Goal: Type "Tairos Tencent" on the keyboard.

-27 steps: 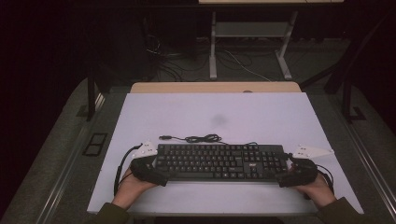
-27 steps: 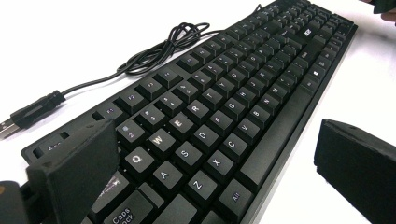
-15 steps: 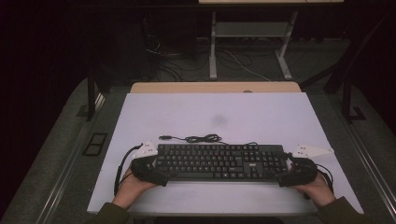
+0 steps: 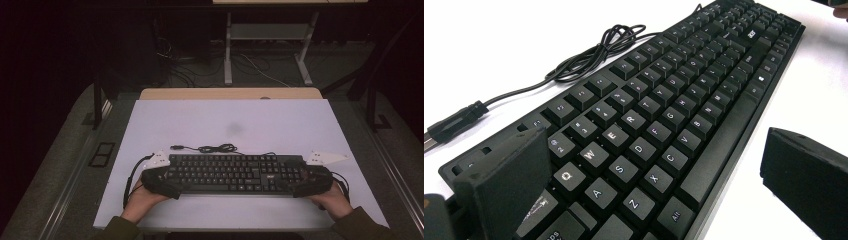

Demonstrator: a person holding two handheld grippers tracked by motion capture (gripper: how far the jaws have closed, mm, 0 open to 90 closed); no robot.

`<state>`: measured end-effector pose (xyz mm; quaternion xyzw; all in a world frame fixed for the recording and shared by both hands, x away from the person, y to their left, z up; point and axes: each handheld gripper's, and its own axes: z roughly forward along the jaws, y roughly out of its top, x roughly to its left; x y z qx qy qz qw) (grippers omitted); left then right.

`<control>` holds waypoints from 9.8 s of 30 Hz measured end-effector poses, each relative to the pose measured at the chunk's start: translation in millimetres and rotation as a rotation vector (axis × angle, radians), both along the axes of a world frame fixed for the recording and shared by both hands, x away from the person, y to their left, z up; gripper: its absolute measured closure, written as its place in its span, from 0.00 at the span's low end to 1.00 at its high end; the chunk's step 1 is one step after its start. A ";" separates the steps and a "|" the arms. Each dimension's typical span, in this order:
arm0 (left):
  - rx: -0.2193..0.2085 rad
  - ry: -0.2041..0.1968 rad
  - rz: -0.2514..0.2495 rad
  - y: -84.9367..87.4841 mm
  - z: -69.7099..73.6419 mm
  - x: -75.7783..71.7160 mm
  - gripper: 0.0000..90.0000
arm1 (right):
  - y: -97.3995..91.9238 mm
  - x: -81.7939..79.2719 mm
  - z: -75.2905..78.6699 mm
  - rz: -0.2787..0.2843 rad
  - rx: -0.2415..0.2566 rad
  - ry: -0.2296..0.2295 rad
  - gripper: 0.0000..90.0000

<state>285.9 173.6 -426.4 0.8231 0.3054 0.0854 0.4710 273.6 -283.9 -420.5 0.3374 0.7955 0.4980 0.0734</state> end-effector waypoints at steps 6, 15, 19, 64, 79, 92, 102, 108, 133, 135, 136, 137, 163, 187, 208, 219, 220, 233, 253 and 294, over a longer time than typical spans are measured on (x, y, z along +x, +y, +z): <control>-0.006 0.001 0.000 0.2 -0.2 0.0 0.00 | 4.7 2.8 2.0 0.003 0.019 0.005 0.13; -0.005 0.003 0.003 -1.1 0.4 0.3 0.00 | 14.9 6.4 2.1 0.032 0.012 0.006 0.18; -0.008 0.004 0.004 -1.8 0.4 0.8 0.00 | 18.9 7.9 2.1 0.043 0.014 0.007 0.24; -0.018 0.008 -0.005 -6.6 0.2 4.2 0.00 | 82.0 25.2 -9.3 0.235 -0.103 0.045 0.99; -0.017 0.007 -0.005 -7.3 0.2 4.6 0.00 | 85.2 26.7 -16.2 0.229 -0.176 0.065 0.99; -0.019 0.006 -0.008 -7.3 0.5 4.2 0.00 | 88.0 25.3 -18.6 0.223 -0.217 0.066 0.99; -0.008 -0.001 -0.008 -11.8 2.0 8.5 0.00 | 87.9 25.3 -19.1 0.225 -0.216 0.061 0.99; -0.002 0.001 -0.020 -21.1 1.2 13.4 0.00 | 87.8 25.3 -19.3 0.224 -0.216 0.060 0.99; -0.019 0.008 -0.032 -40.5 7.9 37.9 0.21 | 87.3 25.2 -19.6 0.222 -0.212 0.065 0.99; -0.016 0.009 -0.037 -41.7 8.1 39.4 0.26 | 87.2 25.2 -19.6 0.222 -0.211 0.066 0.99; -0.012 0.009 -0.047 -43.2 8.9 41.5 0.28 | 87.1 25.3 -19.6 0.222 -0.211 0.067 0.99; -0.012 0.009 -0.047 -43.2 8.9 41.5 0.31 | 87.1 25.3 -19.6 0.222 -0.211 0.067 0.99; 0.069 0.096 -0.066 -52.4 -2.7 48.4 0.99 | 86.9 25.2 -19.8 0.223 -0.209 0.065 0.99; 0.118 0.123 -0.090 -56.6 -8.9 48.3 0.99 | 87.1 25.0 -19.7 0.222 -0.211 0.066 0.99; 0.057 0.088 -0.071 -48.3 2.5 41.3 0.88 | 87.3 24.7 -19.6 0.221 -0.213 0.064 0.99; 0.028 0.056 -0.060 -35.3 2.9 30.7 0.50 | 87.2 24.7 -19.6 0.220 -0.213 0.063 0.99; 0.030 0.056 -0.060 -34.3 3.1 30.2 0.46 | 87.3 24.6 -19.6 0.220 -0.213 0.063 0.99; 0.028 0.033 -0.016 -28.0 -2.1 23.6 0.02 | 87.2 24.8 -19.7 0.221 -0.213 0.062 0.99; 0.005 0.020 -0.039 -19.9 -2.2 21.8 0.04 | 83.0 27.4 -10.3 0.215 -0.144 0.043 0.90; 0.031 -0.012 -0.018 -6.7 0.3 21.0 0.56 | 119.7 63.1 0.9 0.098 -0.011 -0.036 0.23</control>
